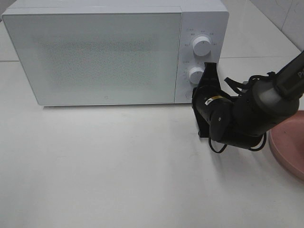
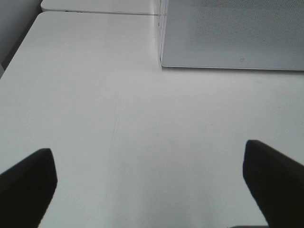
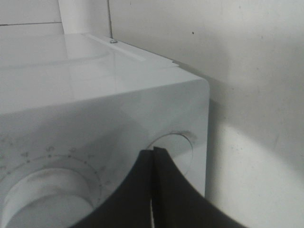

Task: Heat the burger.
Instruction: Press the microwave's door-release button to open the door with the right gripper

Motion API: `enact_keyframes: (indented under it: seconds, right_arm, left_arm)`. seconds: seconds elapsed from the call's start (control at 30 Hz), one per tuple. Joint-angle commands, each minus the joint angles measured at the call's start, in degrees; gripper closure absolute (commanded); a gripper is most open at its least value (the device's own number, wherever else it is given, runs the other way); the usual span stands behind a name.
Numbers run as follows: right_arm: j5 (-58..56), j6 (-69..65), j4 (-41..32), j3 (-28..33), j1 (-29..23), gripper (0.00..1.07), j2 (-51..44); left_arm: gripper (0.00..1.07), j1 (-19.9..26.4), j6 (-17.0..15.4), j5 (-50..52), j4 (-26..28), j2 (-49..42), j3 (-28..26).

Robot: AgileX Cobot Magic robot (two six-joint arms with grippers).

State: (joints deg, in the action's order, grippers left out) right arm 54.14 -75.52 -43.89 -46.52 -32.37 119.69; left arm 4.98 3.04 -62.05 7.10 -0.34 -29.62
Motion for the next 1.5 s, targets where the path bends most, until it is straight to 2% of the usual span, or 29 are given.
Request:
enact_keyframes:
  seconds: [0.03, 0.9, 1.2, 1.5]
  right_arm:
    - [-1.7, -0.8, 1.4, -1.3, 0.3, 1.07, 1.2]
    - [3.4, -1.0, -1.2, -4.9, 0.3, 1.07, 3.8]
    - [8.5, -0.3, -3.1, -10.3, 0.3, 1.07, 6.8]
    - [13.0, 0.2, -4.8, -12.4, 0.3, 1.07, 7.8]
  left_arm:
    - [0.07, -0.3, -0.2, 0.9, 0.6, -1.4, 0.1]
    - [0.07, -0.3, -0.2, 0.9, 0.6, -1.4, 0.1]
    - [0.07, -0.3, -0.2, 0.9, 0.6, -1.4, 0.1]
    - [0.07, -0.3, -0.2, 0.9, 0.6, -1.4, 0.1]
